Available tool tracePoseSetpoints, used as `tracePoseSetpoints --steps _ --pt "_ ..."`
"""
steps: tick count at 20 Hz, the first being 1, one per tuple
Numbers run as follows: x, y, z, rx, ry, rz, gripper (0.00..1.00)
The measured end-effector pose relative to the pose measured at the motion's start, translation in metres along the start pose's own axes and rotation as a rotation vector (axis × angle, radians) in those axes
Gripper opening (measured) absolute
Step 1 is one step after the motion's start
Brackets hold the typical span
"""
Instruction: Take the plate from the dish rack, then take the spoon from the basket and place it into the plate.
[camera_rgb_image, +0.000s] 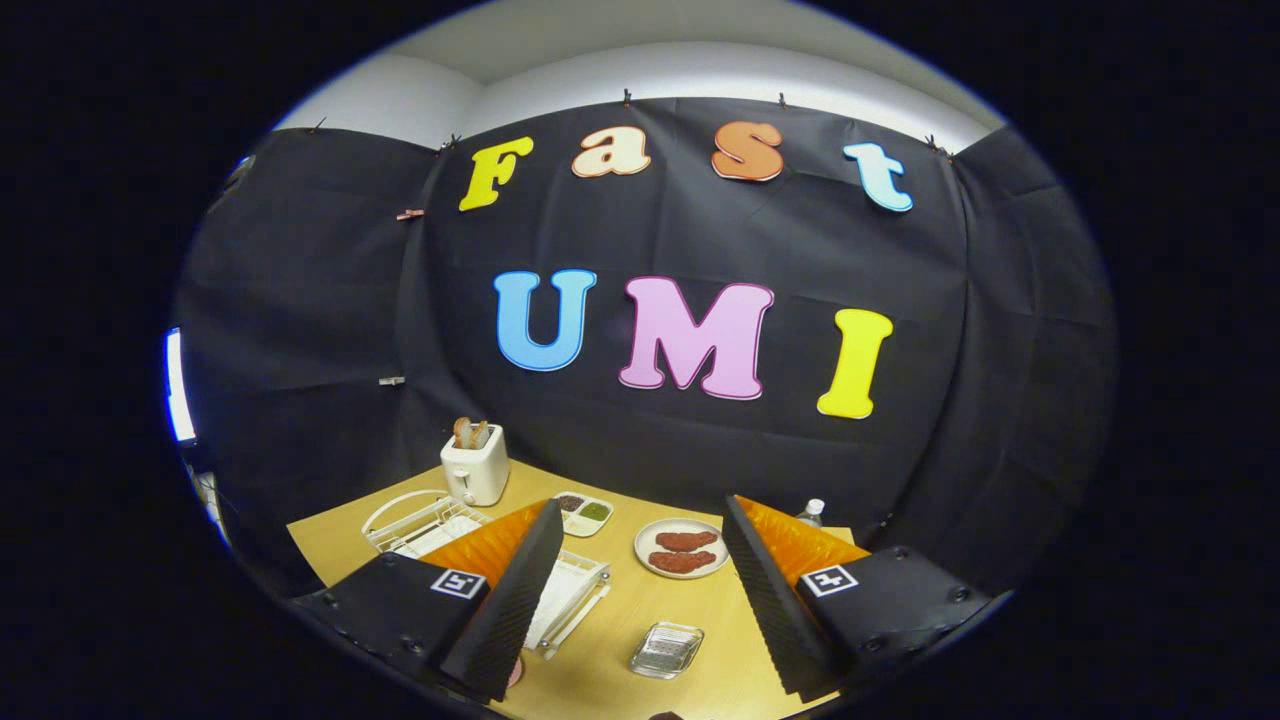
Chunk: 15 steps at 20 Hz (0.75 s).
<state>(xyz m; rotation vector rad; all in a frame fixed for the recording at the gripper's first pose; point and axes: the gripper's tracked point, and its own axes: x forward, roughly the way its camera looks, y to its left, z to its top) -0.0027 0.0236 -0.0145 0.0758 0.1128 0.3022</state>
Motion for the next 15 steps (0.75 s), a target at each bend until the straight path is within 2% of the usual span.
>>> tracePoseSetpoints --steps 6,15 --pt "-0.005 -0.031 -0.004 -0.024 -0.018 -0.059 0.98" --pt "0.001 -0.024 -0.012 -0.044 0.004 -0.044 0.98"
